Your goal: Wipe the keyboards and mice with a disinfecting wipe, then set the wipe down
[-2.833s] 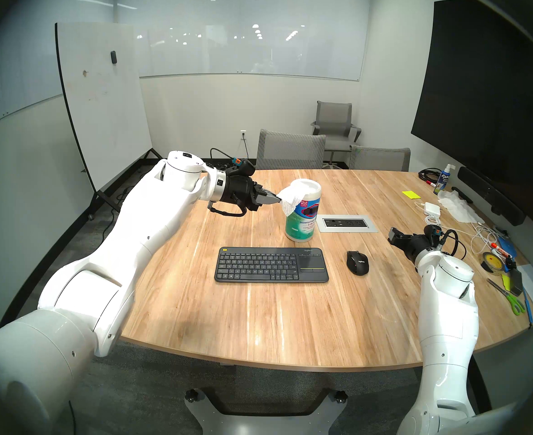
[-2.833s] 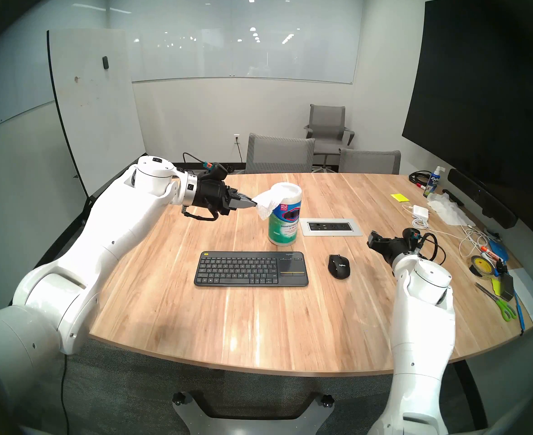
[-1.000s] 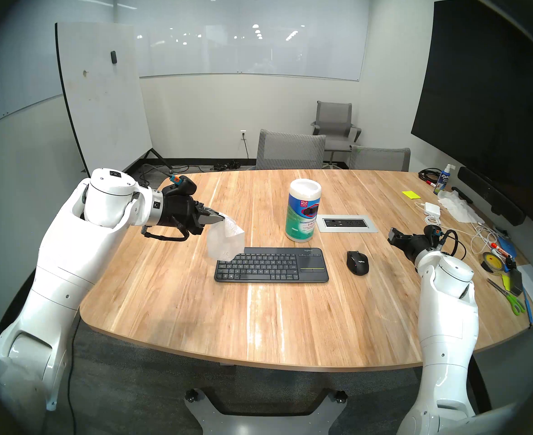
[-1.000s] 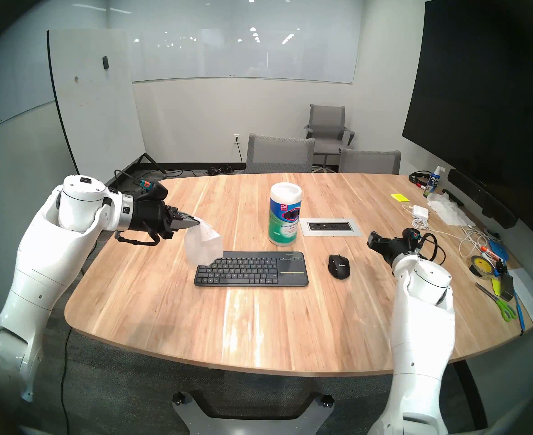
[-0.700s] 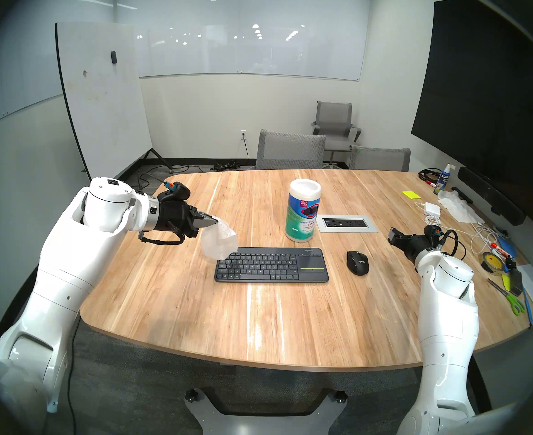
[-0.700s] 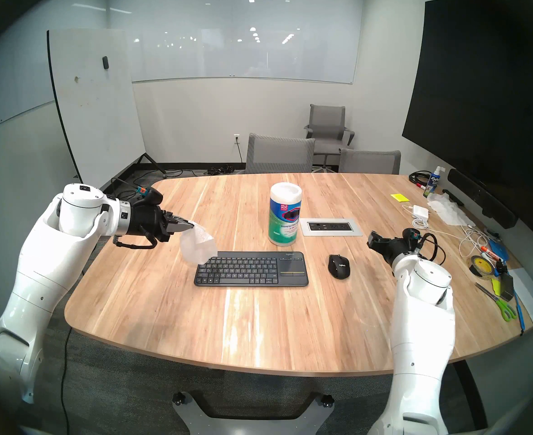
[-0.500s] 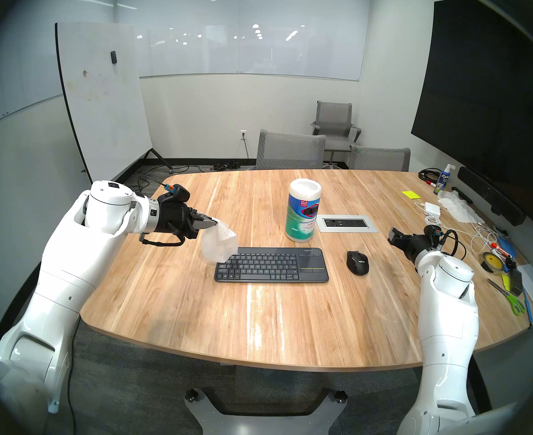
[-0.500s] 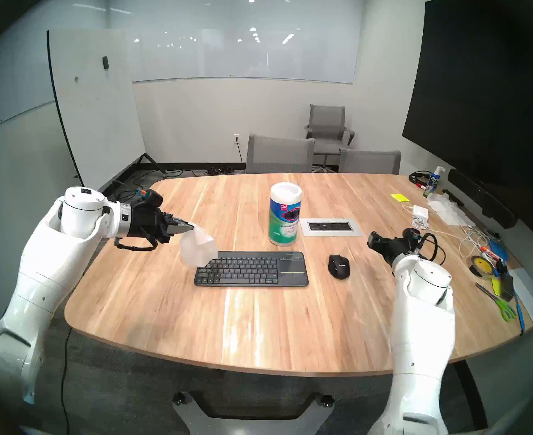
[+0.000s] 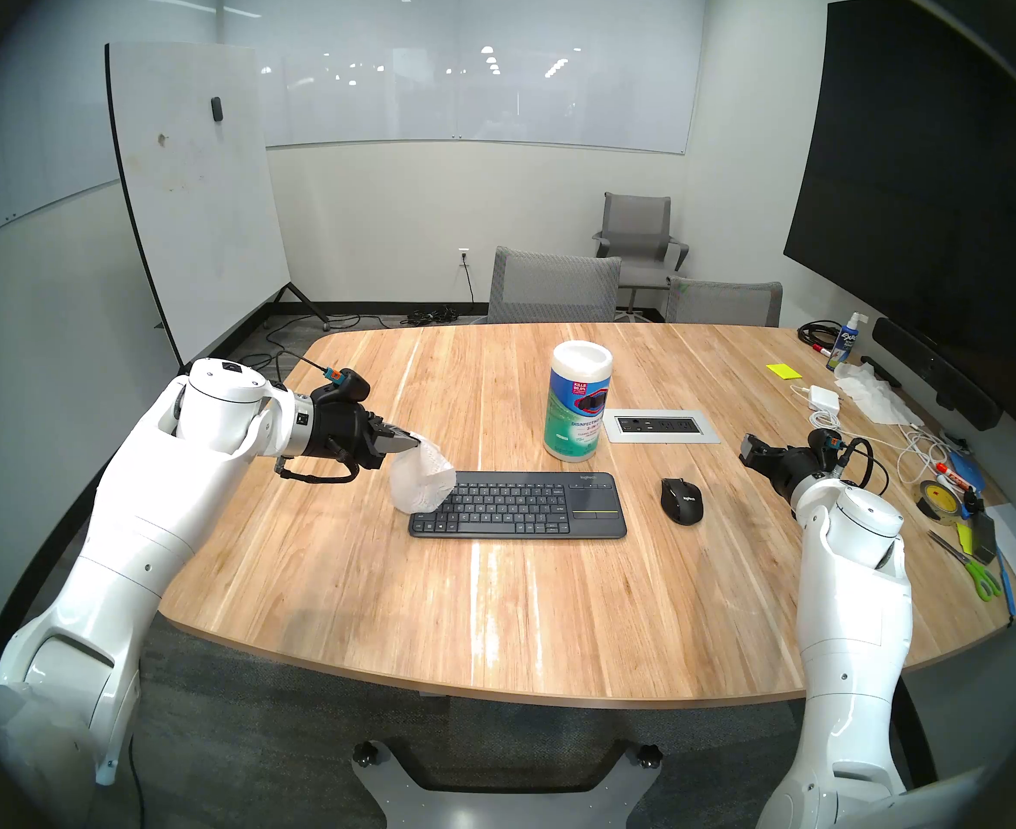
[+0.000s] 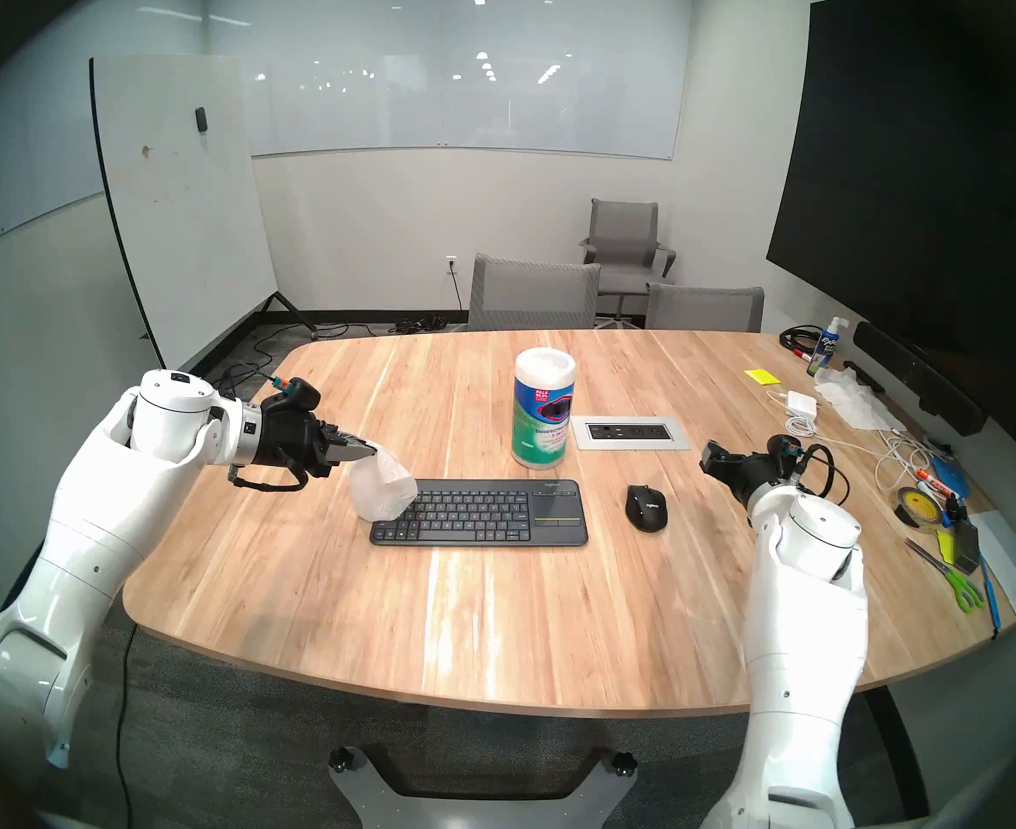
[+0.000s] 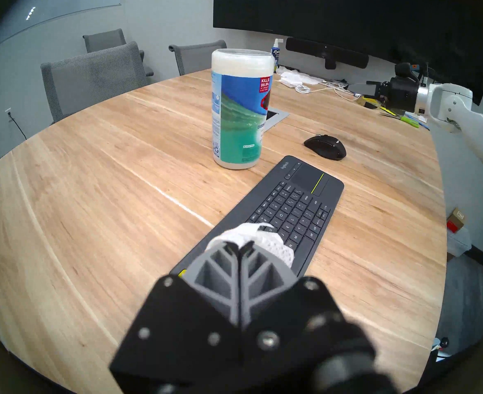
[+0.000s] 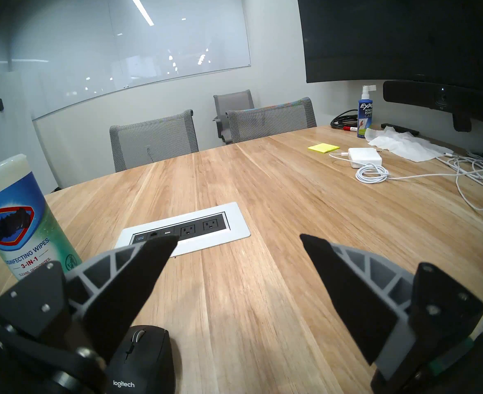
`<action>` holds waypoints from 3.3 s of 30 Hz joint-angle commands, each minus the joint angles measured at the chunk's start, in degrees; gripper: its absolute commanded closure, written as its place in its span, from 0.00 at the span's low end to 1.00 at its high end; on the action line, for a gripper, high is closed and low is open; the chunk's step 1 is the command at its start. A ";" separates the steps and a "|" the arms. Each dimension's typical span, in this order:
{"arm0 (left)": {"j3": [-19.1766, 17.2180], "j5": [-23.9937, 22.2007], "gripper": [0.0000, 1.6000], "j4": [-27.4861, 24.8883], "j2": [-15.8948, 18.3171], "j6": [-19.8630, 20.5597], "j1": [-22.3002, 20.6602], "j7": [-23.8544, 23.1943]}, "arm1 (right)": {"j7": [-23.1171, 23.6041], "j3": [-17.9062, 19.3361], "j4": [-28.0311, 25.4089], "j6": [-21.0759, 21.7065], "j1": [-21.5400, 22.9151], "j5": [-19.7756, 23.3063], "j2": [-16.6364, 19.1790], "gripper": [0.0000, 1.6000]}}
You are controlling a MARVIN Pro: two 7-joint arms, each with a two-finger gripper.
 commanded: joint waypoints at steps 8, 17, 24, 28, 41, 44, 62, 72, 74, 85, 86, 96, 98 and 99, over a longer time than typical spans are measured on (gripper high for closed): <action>0.85 -0.09 1.00 0.59 -1.59 -0.69 -1.71 0.03 | -0.14 -0.03 -1.32 -0.15 0.65 0.04 0.06 0.00; 2.93 -0.22 1.00 0.98 -2.84 -0.20 -1.12 0.19 | -0.14 -0.03 -1.34 -0.14 0.65 0.03 0.05 0.00; 3.25 -0.49 1.00 1.21 -2.48 1.93 -1.17 0.30 | -0.15 -0.03 -1.34 -0.14 0.65 0.03 0.05 0.00; 3.25 -0.44 1.00 1.63 -2.49 2.62 -1.18 0.40 | -0.15 -0.03 -1.34 -0.14 0.65 0.03 0.05 0.00; 4.10 -0.08 1.00 3.53 -2.78 3.53 -1.52 0.02 | -0.15 -0.03 -1.34 -0.13 0.64 0.03 0.05 0.00; 4.63 0.34 1.00 4.21 -2.61 2.93 -1.61 -0.22 | -0.15 -0.03 -1.34 -0.13 0.64 0.03 0.05 0.00; 7.98 1.00 1.00 6.30 -3.89 2.57 -0.84 -1.10 | -0.15 -0.03 -1.34 -0.14 0.64 0.04 0.05 0.00; 8.22 0.49 1.00 6.54 -3.94 2.86 0.63 -0.98 | -0.16 -0.03 -1.35 -0.13 0.64 0.03 0.05 0.00; 8.06 0.37 1.00 6.48 -3.94 2.79 0.92 -0.92 | -0.16 -0.03 -1.35 -0.13 0.64 0.03 0.05 0.00; 9.03 0.82 1.00 9.40 -6.76 1.50 -0.70 -0.22 | -0.14 -0.03 -1.32 -0.15 0.65 0.04 0.06 0.00; 9.18 0.87 1.00 9.88 -6.96 1.31 -0.96 -0.17 | -0.14 -0.03 -1.32 -0.15 0.65 0.04 0.06 0.00; 10.32 1.23 1.00 14.69 -8.02 0.04 -4.74 -0.19 | -0.10 -0.04 -1.26 -0.18 0.67 0.05 0.09 0.00; 10.55 1.31 1.00 15.07 -8.09 -0.05 -5.31 -0.31 | -0.10 -0.04 -1.25 -0.19 0.67 0.05 0.09 0.00; 10.68 1.34 1.00 15.11 -8.13 -0.02 -5.61 -0.40 | -0.10 -0.04 -1.24 -0.19 0.67 0.05 0.09 0.00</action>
